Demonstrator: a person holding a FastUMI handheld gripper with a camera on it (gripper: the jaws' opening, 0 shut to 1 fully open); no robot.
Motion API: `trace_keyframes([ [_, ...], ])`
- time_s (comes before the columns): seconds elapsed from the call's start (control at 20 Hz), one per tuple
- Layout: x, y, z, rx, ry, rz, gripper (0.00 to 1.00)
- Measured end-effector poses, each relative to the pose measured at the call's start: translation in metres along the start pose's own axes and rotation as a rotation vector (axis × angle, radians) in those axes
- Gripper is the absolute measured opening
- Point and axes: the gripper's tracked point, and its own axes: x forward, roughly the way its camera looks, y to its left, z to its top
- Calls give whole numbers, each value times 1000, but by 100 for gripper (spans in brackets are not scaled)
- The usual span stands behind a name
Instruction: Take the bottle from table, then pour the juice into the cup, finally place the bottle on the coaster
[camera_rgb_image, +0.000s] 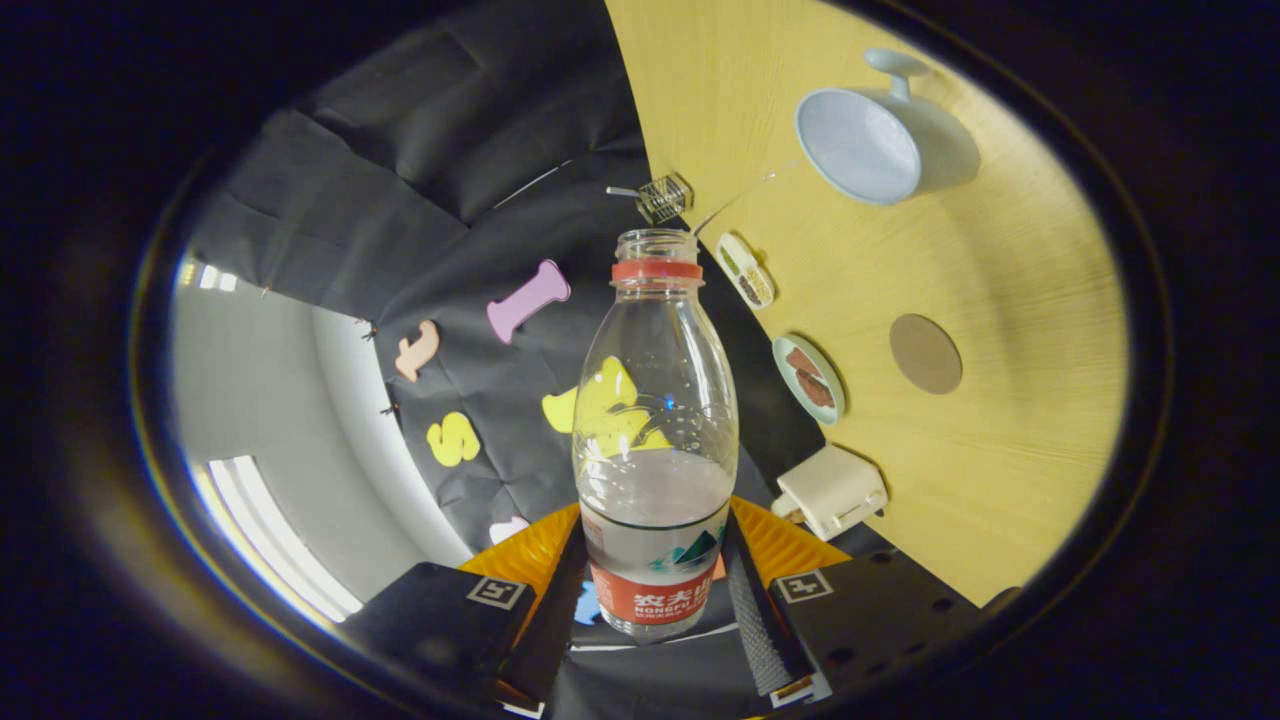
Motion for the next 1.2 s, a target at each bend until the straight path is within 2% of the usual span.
trace_keyframes([
  [0.4, 0, 1, -1, -10, 3, -2, 75],
  [0.7, -1, -12, -1, -114, 8, -6, 75],
  [0.9, 1, -33, -2, -290, 32, -48, 75],
  [1.2, -17, -50, -32, -695, 116, -114, 76],
])
